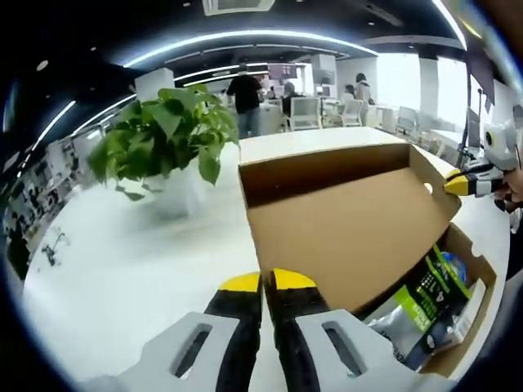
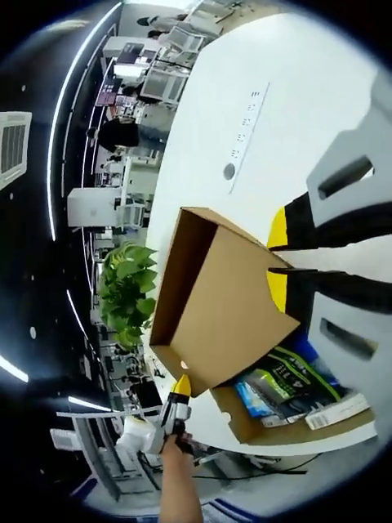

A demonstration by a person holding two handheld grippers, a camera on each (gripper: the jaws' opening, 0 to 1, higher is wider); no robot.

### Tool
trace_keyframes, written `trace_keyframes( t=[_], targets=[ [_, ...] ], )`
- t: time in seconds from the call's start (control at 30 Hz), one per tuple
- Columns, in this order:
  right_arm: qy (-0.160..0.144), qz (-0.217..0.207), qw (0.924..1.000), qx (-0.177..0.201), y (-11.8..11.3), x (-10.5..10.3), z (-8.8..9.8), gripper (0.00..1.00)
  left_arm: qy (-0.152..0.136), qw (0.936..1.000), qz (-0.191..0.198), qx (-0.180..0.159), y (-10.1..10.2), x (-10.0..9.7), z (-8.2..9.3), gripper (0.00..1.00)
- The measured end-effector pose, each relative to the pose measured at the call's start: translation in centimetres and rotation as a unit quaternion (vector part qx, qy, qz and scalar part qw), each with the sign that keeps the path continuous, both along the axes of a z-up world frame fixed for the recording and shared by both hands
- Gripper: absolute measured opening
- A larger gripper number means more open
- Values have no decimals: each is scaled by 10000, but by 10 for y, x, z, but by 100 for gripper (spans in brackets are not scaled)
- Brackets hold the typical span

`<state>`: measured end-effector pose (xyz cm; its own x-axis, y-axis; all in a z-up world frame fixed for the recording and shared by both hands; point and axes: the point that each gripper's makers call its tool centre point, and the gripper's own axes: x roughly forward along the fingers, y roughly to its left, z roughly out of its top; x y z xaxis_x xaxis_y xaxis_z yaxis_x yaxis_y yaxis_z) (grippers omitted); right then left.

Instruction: Operate the shoe box by opening the lid, removing the specified soft item, and placing it in the target area until the item is outside and the box remains undamaged.

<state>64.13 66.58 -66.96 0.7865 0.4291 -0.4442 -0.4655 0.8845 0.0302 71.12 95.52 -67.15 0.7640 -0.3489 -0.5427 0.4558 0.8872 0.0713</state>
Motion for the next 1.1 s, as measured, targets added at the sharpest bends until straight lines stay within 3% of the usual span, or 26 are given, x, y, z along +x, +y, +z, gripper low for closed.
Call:
trace_keyframes(
  t=[0.27,1.1],
  targets=[
    [126,23,9998,-141,3,-14,-19,4,58,10000,26,20,-2,4,-6,1],
    [276,-63,9996,-74,1,-7,-29,6,519,9981,82,337,-8,12,-40,3]
  ],
)
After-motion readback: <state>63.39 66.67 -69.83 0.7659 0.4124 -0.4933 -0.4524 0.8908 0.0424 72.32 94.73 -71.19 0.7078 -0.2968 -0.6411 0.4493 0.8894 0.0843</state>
